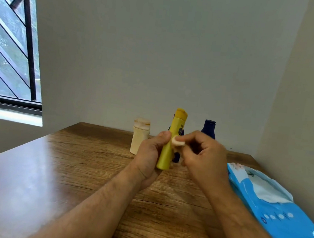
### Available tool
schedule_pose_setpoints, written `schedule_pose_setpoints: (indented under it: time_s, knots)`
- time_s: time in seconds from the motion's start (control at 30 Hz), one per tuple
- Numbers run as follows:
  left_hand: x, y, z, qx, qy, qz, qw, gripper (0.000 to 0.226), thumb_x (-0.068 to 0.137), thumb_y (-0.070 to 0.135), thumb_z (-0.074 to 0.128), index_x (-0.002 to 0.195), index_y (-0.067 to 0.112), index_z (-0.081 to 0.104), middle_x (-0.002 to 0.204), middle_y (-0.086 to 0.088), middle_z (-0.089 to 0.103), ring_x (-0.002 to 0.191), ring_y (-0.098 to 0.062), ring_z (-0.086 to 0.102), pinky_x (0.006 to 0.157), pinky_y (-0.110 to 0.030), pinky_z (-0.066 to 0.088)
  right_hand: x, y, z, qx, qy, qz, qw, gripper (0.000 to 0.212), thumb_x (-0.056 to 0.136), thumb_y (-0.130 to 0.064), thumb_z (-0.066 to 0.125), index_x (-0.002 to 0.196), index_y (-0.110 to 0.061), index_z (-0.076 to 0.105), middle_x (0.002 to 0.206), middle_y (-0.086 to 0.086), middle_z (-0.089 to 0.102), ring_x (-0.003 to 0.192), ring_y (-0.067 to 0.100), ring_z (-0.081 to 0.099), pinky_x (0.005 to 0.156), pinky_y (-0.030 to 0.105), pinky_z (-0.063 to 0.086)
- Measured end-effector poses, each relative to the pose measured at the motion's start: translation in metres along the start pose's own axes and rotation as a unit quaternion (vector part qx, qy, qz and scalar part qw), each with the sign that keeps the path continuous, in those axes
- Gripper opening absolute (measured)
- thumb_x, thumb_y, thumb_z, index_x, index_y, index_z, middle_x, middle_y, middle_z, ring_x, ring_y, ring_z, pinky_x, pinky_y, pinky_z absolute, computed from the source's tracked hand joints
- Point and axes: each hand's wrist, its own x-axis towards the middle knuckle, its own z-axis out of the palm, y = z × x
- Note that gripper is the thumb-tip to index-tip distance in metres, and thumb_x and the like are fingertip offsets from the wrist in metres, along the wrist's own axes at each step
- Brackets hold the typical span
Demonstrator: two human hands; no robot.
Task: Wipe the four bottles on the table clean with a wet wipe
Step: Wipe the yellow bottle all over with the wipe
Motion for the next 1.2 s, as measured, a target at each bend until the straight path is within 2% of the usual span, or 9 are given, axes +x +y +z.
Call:
schedule_pose_setpoints:
  time_s: [0.13,0.3,0.43,0.63,0.73,0.9,1.03,1.1,1.2]
  knots:
    - [-0.003,-0.003,0.002,0.054,-0.030,-0.007,0.998,0.039,0.081,0.037,0.064,0.116,0.020,0.064,0.085,-0.002,0.055,0.072,-0.015,0.052,0.059,-0.032,0.045,0.008,-0.002,-0.013,0.029,0.125,-0.008,0.992,0.005,0.087,-0.023,0.071,0.090,-0.027,0.072,0.080,-0.010,0.072,0.068,0.012,0.068,0.057,0.028,0.059]
    - [-0.004,0.001,0.001,0.080,-0.019,0.019,0.996,0.033,0.093,0.033,0.061,0.124,0.023,0.062,0.084,0.005,0.066,0.067,-0.008,0.061,0.050,-0.027,0.047,0.005,0.000,-0.014,0.046,-0.005,0.019,0.999,0.004,0.082,-0.014,0.076,0.082,-0.018,0.075,0.071,-0.001,0.072,0.055,0.012,0.065,0.050,0.028,0.055]
    - [-0.002,0.006,-0.003,0.065,0.006,0.030,0.997,0.043,0.086,0.033,0.066,0.127,0.024,0.061,0.087,0.000,0.068,0.063,-0.011,0.063,0.046,-0.025,0.048,0.003,0.002,-0.012,0.008,-0.082,0.025,0.996,0.009,0.081,-0.015,0.078,0.075,-0.020,0.075,0.067,0.000,0.070,0.055,0.021,0.063,0.052,0.045,0.057]
    - [0.000,0.002,-0.002,0.083,0.010,0.040,0.996,0.063,0.071,0.029,0.082,0.129,0.030,0.058,0.109,-0.005,0.075,0.071,-0.025,0.072,0.058,-0.033,0.056,0.007,0.004,-0.010,-0.018,0.092,0.025,0.995,0.010,0.087,-0.019,0.072,0.085,-0.029,0.072,0.077,-0.009,0.070,0.068,0.014,0.067,0.060,0.041,0.060]
    - [0.000,-0.002,0.000,0.066,-0.009,0.043,0.997,0.068,0.070,0.020,0.082,0.132,0.031,0.055,0.107,-0.009,0.075,0.077,-0.032,0.071,0.060,-0.037,0.058,0.010,0.006,-0.013,-0.009,0.132,0.035,0.991,0.008,0.089,-0.024,0.069,0.095,-0.029,0.072,0.086,-0.007,0.072,0.076,0.016,0.070,0.068,0.039,0.061]
    - [0.005,-0.001,-0.001,-0.008,-0.011,0.059,0.998,0.047,0.094,0.038,0.057,0.139,0.026,0.051,0.124,-0.017,0.068,0.099,-0.034,0.070,0.081,-0.048,0.060,0.007,0.003,-0.009,0.043,0.006,0.080,0.996,0.014,0.088,-0.011,0.071,0.086,-0.024,0.076,0.075,-0.004,0.074,0.061,0.011,0.070,0.056,0.024,0.057]
    - [0.008,0.001,-0.005,-0.013,0.052,0.037,0.998,0.031,0.105,0.034,0.041,0.127,0.023,0.060,0.116,-0.012,0.073,0.106,-0.030,0.069,0.097,-0.050,0.052,0.003,0.004,-0.005,-0.018,-0.140,0.102,0.985,0.018,0.086,-0.011,0.072,0.079,-0.026,0.078,0.075,-0.003,0.074,0.065,0.021,0.070,0.059,0.038,0.062]
    - [0.008,0.002,-0.006,-0.028,0.056,0.021,0.998,0.032,0.106,0.033,0.041,0.125,0.018,0.062,0.114,-0.013,0.073,0.102,-0.028,0.070,0.095,-0.047,0.054,0.002,0.003,-0.004,-0.014,-0.148,0.090,0.985,0.018,0.085,-0.011,0.072,0.079,-0.026,0.078,0.074,-0.005,0.074,0.064,0.021,0.069,0.059,0.038,0.061]
    - [0.007,0.002,-0.004,-0.057,0.039,0.003,0.998,0.034,0.105,0.034,0.041,0.121,0.014,0.064,0.110,-0.014,0.074,0.095,-0.026,0.071,0.087,-0.044,0.056,0.002,0.000,-0.004,0.022,-0.050,0.065,0.996,0.016,0.087,-0.011,0.071,0.083,-0.024,0.077,0.073,-0.006,0.073,0.058,0.007,0.067,0.051,0.022,0.055]
